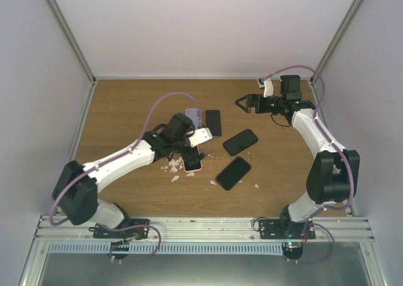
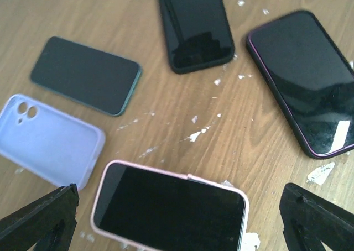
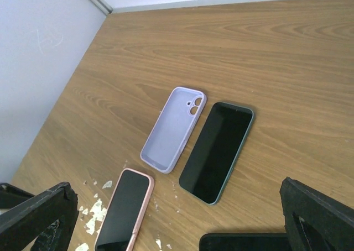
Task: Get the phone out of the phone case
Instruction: Pick up the phone at the center of the board.
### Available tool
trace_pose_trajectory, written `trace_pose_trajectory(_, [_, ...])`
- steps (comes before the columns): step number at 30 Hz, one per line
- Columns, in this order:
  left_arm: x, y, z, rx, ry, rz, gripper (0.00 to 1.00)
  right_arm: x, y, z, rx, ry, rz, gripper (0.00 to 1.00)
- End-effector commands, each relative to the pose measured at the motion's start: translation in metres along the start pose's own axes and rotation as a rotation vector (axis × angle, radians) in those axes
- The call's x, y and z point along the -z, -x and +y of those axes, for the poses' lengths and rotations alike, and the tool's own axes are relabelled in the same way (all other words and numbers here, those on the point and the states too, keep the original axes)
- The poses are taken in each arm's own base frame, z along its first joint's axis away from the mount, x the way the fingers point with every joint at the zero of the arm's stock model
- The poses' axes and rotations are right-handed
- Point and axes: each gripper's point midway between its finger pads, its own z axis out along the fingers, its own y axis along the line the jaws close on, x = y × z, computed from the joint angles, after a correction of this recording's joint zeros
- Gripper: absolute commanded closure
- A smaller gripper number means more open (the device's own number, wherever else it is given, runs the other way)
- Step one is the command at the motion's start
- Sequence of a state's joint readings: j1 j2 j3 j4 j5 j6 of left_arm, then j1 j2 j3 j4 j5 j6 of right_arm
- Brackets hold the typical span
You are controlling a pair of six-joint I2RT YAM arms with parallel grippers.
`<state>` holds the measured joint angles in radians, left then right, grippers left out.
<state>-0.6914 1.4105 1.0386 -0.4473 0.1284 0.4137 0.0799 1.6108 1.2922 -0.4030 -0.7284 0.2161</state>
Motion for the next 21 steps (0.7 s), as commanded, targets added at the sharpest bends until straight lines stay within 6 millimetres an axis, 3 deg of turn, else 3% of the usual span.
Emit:
trace_pose_trajectory(1, [-0.029, 0.009, -0.007, -0.135, 0.06, 0.012, 0.01, 0.011, 0.01, 0.001, 0.073, -0.041, -0.047, 0.0])
trace_pose_trajectory(7, [-0.071, 0.015, -0.016, -0.175, 0.081, 0.052, 0.01, 0.011, 0.009, 0.0, 0.083, -0.051, -0.046, 0.0])
trace_pose_trajectory(11, [-0.095, 0.005, -0.022, -0.204, 0.083, 0.103, 0.01, 0.01, 0.008, -0.001, 0.081, -0.053, -0.042, 0.0])
trace_pose_trajectory(21, [-0.116, -0.03, -0.017, -0.22, 0.136, 0.212, 0.01, 0.004, 0.003, -0.005, 0.065, -0.04, -0.025, 0.0])
